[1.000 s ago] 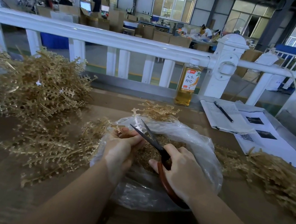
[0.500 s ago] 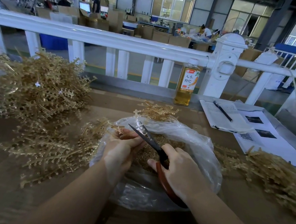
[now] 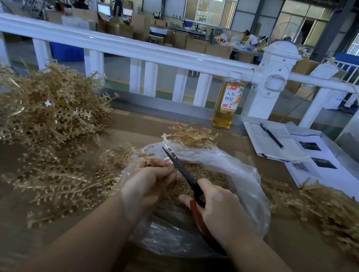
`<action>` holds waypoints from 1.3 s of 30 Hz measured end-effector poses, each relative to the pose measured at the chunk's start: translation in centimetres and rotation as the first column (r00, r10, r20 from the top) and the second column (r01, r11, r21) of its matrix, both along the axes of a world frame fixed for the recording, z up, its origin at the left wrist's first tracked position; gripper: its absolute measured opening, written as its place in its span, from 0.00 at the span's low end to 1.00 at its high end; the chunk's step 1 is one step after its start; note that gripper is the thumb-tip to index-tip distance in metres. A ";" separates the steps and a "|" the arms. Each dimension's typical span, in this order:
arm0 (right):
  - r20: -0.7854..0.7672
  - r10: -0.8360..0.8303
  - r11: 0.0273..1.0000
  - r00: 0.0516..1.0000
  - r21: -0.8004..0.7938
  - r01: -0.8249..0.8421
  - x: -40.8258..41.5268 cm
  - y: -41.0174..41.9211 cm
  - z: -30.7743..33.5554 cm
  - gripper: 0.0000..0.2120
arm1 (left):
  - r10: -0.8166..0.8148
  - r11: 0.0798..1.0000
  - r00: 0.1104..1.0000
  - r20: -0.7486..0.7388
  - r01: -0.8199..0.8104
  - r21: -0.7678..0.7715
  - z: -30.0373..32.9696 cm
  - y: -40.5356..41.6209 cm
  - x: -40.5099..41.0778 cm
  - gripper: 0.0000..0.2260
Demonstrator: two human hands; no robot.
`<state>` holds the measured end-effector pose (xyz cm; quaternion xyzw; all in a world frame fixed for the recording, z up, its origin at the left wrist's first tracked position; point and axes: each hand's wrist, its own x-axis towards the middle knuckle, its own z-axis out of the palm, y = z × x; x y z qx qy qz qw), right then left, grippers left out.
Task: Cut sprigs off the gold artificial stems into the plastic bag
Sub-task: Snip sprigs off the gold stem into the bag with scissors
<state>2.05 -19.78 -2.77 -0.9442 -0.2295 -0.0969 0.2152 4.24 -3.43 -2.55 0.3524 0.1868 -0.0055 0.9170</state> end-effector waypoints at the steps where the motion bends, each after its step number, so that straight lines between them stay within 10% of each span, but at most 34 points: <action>1: 0.000 0.002 1.000 1.000 0.010 -0.002 0.0 0.0 0.0 0.14 | -0.001 1.000 1.000 0.001 0.001 -0.022 0.0 0.0 0.0 0.10; 39: 0.044 -0.030 0.998 0.999 0.054 0.028 0.1 1.4 -0.1 0.15 | -0.177 0.981 0.984 0.006 0.176 0.083 0.0 0.5 -0.5 0.07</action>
